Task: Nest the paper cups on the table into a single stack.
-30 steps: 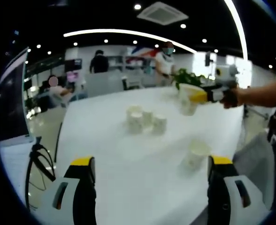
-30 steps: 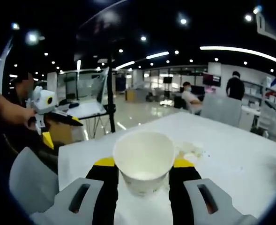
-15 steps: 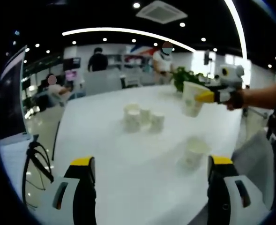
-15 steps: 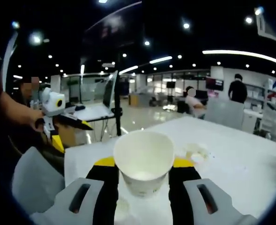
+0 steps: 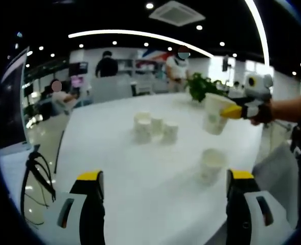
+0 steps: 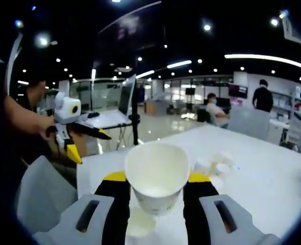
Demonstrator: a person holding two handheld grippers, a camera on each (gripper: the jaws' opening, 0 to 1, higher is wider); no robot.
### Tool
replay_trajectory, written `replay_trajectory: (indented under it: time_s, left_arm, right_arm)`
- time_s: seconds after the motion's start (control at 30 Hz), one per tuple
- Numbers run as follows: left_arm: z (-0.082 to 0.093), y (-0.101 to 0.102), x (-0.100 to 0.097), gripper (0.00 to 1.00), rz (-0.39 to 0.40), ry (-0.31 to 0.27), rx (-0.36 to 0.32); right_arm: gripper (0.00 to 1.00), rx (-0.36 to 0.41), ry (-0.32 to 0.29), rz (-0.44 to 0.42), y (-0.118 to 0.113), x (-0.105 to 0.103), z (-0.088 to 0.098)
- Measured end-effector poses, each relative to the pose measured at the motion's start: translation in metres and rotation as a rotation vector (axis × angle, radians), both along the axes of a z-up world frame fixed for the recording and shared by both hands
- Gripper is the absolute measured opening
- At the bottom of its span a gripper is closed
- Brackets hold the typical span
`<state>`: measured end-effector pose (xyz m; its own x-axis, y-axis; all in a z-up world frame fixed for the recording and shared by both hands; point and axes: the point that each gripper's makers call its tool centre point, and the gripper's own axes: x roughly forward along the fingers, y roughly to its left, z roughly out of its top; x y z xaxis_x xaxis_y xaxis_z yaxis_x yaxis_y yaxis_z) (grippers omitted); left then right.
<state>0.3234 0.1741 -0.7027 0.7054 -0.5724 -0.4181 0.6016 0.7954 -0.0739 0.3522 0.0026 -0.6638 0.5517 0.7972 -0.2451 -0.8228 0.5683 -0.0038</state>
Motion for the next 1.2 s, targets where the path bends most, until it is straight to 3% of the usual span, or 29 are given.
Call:
replay_trajectory:
  time_s: [0.63,1.2]
  left_arm:
    - [-0.003,0.001,0.002,0.99,0.000,0.006,0.000]
    - [-0.005,-0.001,0.003,0.99,0.001,0.003,-0.007]
  right_arm:
    - [0.37,-0.011,-0.008,0.056,0.014,-0.025,0.002]
    - [0.38,-0.023,0.004,0.054,0.015,-0.033,-0.021]
